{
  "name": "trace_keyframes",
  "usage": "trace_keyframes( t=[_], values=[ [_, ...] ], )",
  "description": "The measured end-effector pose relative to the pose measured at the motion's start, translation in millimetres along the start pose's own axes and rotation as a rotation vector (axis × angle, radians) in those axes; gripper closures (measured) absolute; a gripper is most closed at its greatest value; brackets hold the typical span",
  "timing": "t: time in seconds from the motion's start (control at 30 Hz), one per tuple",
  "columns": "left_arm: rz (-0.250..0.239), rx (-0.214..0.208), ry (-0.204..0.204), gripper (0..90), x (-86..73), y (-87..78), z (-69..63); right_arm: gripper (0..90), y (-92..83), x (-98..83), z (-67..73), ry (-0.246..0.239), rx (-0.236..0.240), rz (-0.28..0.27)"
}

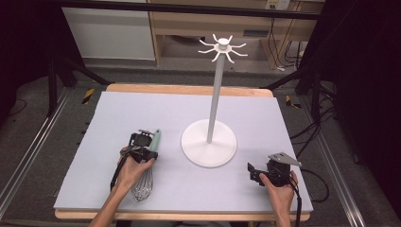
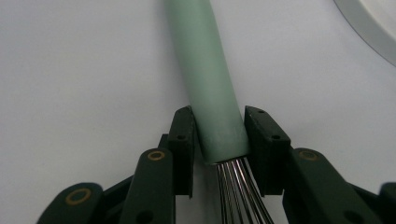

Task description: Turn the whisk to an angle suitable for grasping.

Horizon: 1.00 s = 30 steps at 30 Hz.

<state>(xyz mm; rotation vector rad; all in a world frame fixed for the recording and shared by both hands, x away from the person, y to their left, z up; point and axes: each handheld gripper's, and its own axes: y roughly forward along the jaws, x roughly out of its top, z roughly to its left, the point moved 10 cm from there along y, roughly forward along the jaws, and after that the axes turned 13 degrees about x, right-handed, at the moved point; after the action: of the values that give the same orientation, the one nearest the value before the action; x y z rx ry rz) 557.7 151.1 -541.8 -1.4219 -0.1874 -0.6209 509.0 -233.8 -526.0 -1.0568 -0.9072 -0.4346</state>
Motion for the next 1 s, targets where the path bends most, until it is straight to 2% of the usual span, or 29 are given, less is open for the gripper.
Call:
trace_keyframes(
  t=[0.17,0.43,0.57,0.63,0.7,1.0],
  values=[
    [0.013,-0.021,0.002,66.2,-2.8,-2.0,0.5,6.8,-0.6,0.3,-1.1,-0.002,0.0,-0.004],
    [0.024,-0.047,0.036,67.2,-8.1,-6.9,-1.8,6.8,-0.3,0.4,-0.9,-0.001,0.004,-0.004],
    [0.009,-0.086,0.036,68.1,-7.5,-17.4,-3.6,6.8,-1.1,0.3,-0.9,0.009,0.006,-0.006],
    [-0.004,-0.069,0.056,68.6,-7.2,-22.6,-2.5,6.8,-1.4,0.5,-1.5,0.009,0.006,-0.008],
    [-0.013,-0.061,0.06,68.6,-7.2,-26.5,-2.5,6.8,-1.9,0.6,-0.9,0.015,0.01,-0.009],
    [-0.064,-0.103,0.038,68.7,-7.3,-42.2,0.3,6.8,-2.6,0.8,-1.3,0.017,0.011,-0.012]
  ],
)
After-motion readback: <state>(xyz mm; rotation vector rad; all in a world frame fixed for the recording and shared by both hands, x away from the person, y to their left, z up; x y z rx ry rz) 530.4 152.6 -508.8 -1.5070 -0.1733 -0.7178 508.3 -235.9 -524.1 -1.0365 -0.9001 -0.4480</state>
